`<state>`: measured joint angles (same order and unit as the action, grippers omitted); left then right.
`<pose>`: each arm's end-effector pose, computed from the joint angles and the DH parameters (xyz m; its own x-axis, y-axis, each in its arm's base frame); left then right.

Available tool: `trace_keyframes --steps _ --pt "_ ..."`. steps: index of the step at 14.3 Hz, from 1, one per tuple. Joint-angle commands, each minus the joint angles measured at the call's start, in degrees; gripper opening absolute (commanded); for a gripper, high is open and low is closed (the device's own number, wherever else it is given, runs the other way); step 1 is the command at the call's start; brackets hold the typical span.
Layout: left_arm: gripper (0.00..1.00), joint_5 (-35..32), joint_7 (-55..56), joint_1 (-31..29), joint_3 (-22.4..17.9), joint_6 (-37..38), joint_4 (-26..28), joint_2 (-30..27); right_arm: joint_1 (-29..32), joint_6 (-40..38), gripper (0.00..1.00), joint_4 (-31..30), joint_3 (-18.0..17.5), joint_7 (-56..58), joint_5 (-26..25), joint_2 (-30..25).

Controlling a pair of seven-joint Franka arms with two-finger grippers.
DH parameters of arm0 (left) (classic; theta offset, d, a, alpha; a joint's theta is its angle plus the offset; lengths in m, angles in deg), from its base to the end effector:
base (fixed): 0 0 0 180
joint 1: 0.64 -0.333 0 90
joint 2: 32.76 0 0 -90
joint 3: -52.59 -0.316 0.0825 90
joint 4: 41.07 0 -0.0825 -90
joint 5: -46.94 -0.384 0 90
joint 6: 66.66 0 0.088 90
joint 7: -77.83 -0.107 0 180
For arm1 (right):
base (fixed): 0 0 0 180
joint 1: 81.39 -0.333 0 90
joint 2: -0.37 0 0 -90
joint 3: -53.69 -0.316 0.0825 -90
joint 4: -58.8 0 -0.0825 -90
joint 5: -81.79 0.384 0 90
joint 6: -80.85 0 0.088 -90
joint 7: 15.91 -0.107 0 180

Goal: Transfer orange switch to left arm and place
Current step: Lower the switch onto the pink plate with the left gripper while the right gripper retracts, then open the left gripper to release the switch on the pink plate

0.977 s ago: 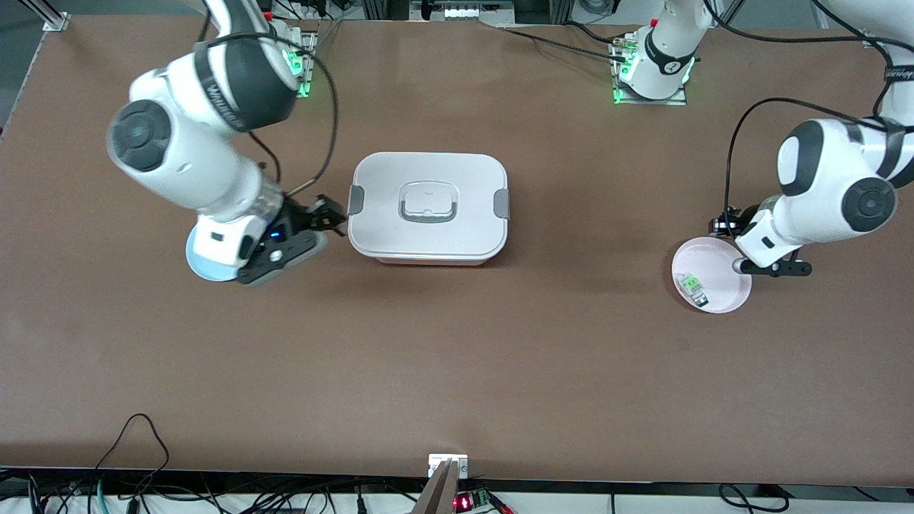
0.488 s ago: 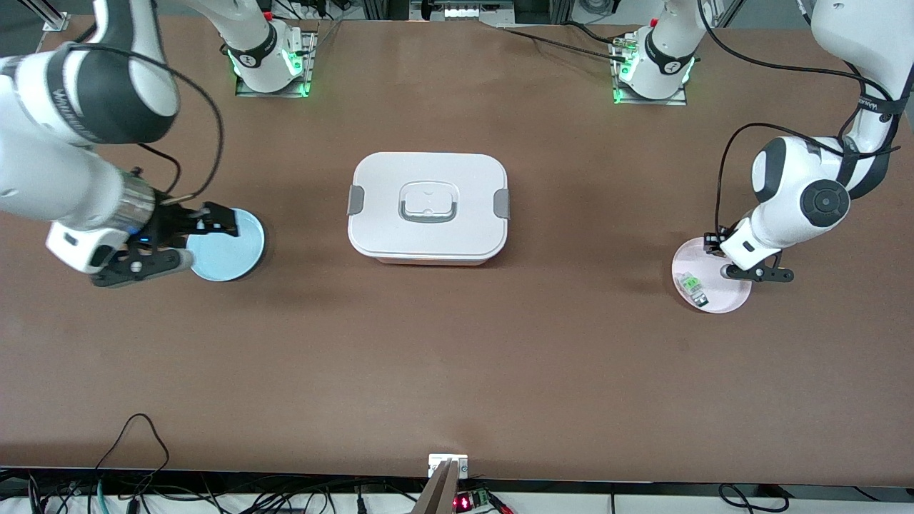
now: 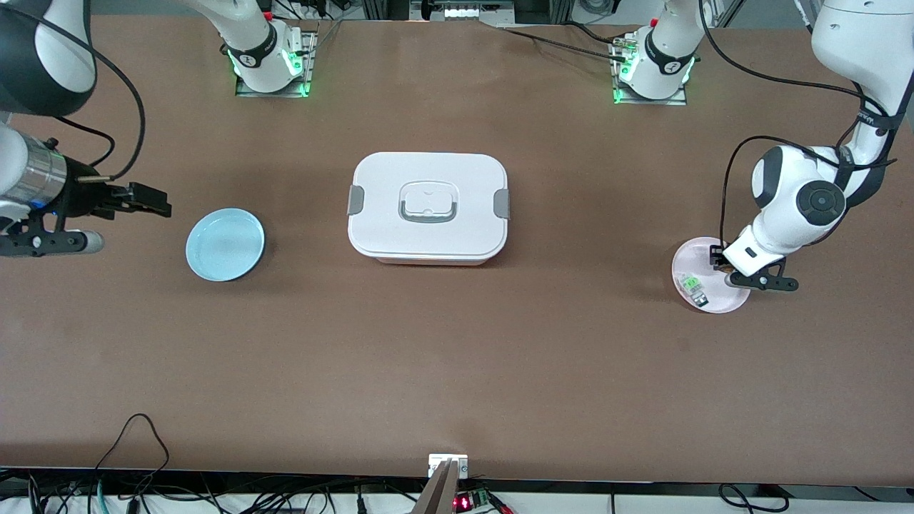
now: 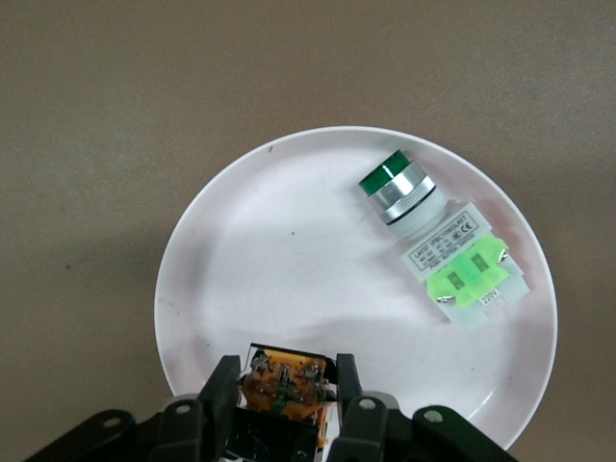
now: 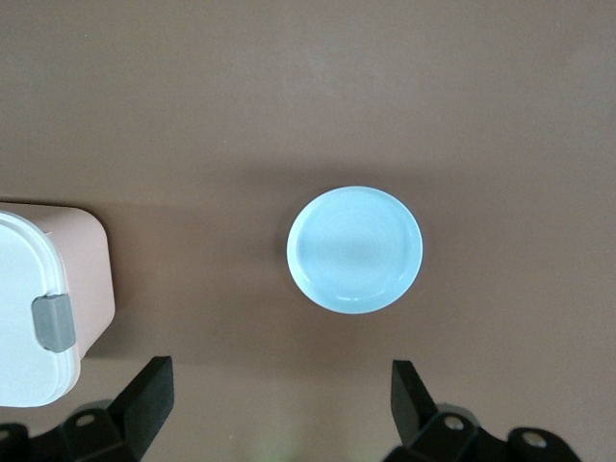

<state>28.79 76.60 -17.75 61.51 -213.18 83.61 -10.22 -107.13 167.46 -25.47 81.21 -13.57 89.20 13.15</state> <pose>0.5563 0.0748 0.2095 0.9913 -0.1305 -0.0175 -0.1317 -0.9849 -0.1126 0.6043 0.0242 0.5497 0.9878 0.0118 -0.1553 0.0068 -0.9994 -0.0327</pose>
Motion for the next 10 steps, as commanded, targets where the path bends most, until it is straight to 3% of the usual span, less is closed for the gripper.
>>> trace_keyframes --steps 1,3,4,5,7,10 --pt "0.43 -1.6 -0.4 0.5 -0.3 -0.3 -1.5 0.8 8.2 -1.2 1.0 -0.5 -9.6 -2.3 -2.6 -2.7" --pt "0.52 -1.5 -0.4 0.6 -0.7 -0.3 -1.8 1.4 17.3 -1.3 1.0 -0.5 -20.7 -3.1 -6.0 -4.1" --pt "0.64 -1.5 -0.4 0.7 -0.7 -1.1 -2.2 1.4 21.4 -1.2 1.0 -0.7 -25.3 -3.7 -6.4 -4.9" --pt "0.99 -1.5 -0.4 0.7 -1.1 -1.7 -2.3 1.6 24.4 -1.3 1.0 -0.9 -27.9 -3.7 -6.4 -5.4" --pt "1.0 -1.5 0.2 0.8 -1.3 -2.0 -2.6 1.5 26.2 -0.8 1.0 -1.8 -29.7 -3.7 -6.4 -6.7" --pt "1.0 -1.8 0.3 0.9 -1.3 -1.9 -2.3 0.1 26.2 0.0 1.0 -2.4 -29.6 -3.8 -6.4 -7.9"
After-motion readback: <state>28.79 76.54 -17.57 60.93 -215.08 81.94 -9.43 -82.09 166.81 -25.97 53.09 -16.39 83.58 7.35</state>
